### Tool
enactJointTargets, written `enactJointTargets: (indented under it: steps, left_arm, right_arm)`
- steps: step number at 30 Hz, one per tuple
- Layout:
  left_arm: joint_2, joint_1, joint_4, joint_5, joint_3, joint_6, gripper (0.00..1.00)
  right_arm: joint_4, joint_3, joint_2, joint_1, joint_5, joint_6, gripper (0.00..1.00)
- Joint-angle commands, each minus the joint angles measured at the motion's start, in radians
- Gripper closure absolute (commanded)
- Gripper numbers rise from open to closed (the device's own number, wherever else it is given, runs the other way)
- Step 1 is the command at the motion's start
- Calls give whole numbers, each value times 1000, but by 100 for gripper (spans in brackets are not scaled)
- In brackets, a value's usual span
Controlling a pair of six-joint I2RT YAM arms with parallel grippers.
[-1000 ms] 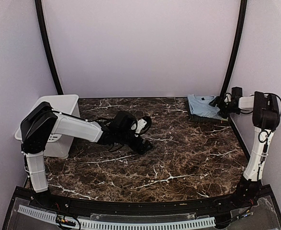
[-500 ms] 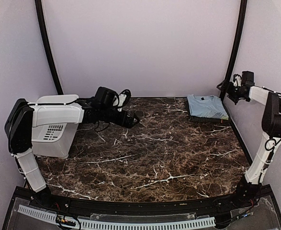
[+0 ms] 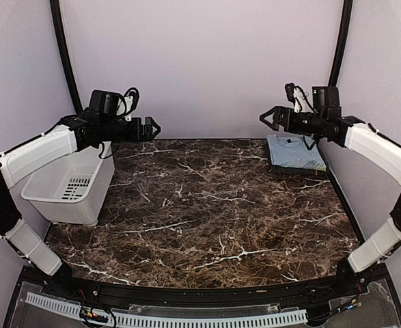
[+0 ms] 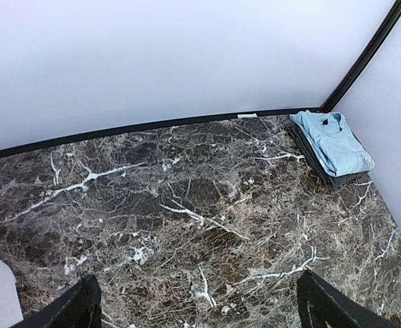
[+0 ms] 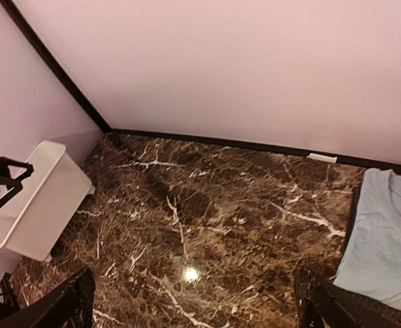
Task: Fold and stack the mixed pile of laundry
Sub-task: Reset both arms
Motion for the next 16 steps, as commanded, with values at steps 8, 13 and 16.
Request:
enactJointTargets:
  steps: [8, 13, 16]
  left_arm:
    - [-11, -36, 86, 84, -353, -183, 1]
    - [-12, -62, 94, 42, -368, -184, 1]
    - [-7, -63, 78, 33, -351, -180, 1]
  right_arm:
    - [267, -438, -58, 230, 129, 45, 1]
    - [293, -464, -49, 258, 145, 74, 1]
    - [287, -452, -49, 258, 150, 71, 1]
